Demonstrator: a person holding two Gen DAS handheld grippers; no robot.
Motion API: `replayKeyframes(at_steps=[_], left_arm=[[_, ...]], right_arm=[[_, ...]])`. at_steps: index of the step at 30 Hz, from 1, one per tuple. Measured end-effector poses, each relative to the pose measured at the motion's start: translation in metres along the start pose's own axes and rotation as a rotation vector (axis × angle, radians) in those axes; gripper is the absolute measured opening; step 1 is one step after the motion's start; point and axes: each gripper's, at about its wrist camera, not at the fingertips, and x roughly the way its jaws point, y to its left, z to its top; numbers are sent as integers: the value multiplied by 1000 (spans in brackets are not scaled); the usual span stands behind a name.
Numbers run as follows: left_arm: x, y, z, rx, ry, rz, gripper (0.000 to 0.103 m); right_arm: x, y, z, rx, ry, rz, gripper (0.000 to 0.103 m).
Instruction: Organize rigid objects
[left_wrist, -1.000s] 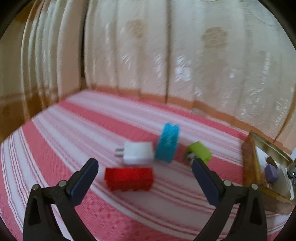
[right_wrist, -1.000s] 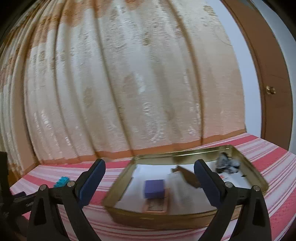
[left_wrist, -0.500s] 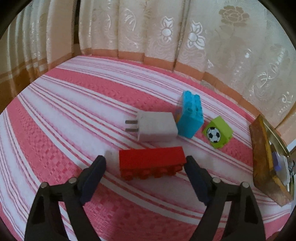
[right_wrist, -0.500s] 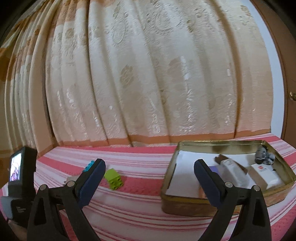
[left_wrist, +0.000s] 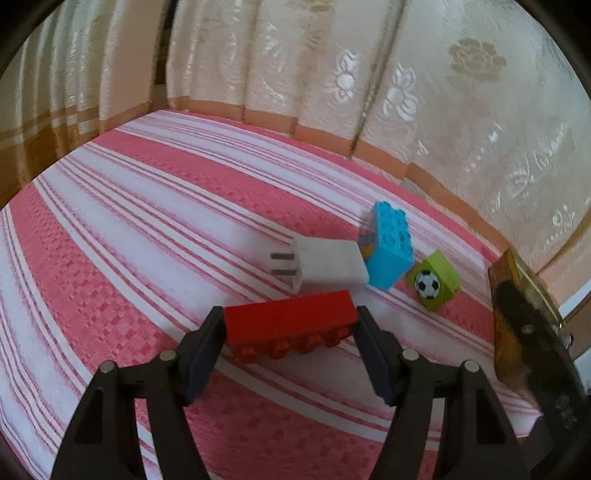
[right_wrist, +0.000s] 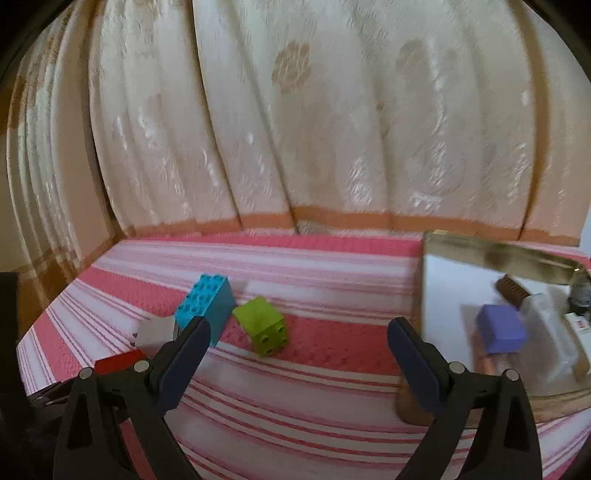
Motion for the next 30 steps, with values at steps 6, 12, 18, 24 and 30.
replayKeyframes(at_steps=[6, 12, 18, 24, 30], left_arm=[[-10, 1, 3, -8, -70, 35, 70], [-17, 10, 6, -38, -120, 85, 70], [-19, 8, 6, -24, -134, 108, 70], [-16, 13, 6, -46, -119, 107, 70], [-15, 12, 6, -44, -124, 106, 69]], right_arm=[[45, 8, 4, -33, 168, -21, 98], [60, 22, 8, -87, 180, -18, 97], [75, 44, 8, -165, 273, -8, 69], [81, 44, 4, -183, 328, 12, 36], [68, 28, 5, -139, 277, 52, 34]])
